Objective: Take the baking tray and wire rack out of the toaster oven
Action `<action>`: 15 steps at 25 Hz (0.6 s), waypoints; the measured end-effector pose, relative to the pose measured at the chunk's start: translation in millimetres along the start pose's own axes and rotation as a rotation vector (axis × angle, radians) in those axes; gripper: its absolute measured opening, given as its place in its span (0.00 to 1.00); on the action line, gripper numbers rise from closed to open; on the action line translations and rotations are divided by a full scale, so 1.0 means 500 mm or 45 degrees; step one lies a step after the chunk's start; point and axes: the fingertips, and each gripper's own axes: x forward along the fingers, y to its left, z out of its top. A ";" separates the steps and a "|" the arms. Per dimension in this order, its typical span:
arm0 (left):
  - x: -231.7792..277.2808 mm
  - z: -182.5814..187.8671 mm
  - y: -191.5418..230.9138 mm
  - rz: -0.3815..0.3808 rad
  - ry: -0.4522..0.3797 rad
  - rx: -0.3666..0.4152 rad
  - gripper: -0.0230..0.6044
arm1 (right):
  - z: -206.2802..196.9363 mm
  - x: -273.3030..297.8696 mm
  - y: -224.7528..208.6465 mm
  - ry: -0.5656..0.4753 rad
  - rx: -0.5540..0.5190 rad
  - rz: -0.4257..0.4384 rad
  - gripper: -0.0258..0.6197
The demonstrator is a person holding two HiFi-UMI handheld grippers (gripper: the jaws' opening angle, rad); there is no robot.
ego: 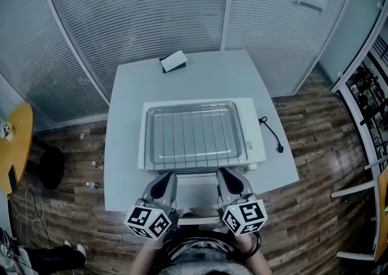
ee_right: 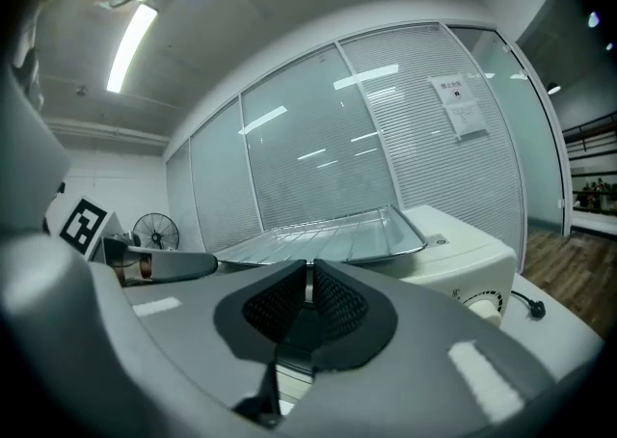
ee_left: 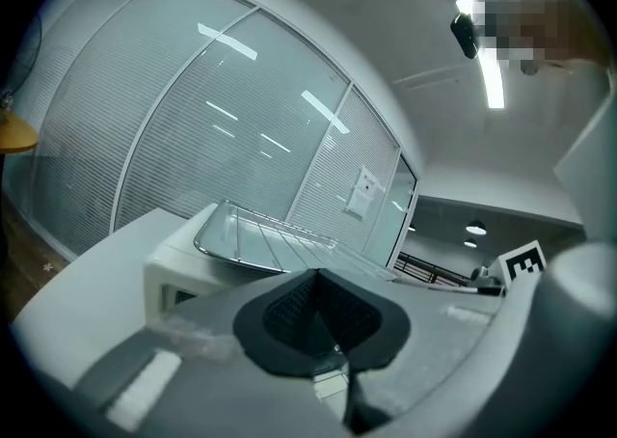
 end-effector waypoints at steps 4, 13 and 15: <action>-0.013 -0.011 -0.029 0.000 0.007 0.079 0.04 | -0.003 -0.013 0.033 0.007 -0.260 -0.023 0.04; -0.089 -0.055 -0.107 0.049 -0.020 0.113 0.04 | -0.030 -0.089 0.120 0.026 -0.280 0.059 0.04; -0.115 -0.067 -0.133 0.058 -0.029 0.112 0.04 | -0.038 -0.122 0.132 0.030 -0.282 0.078 0.04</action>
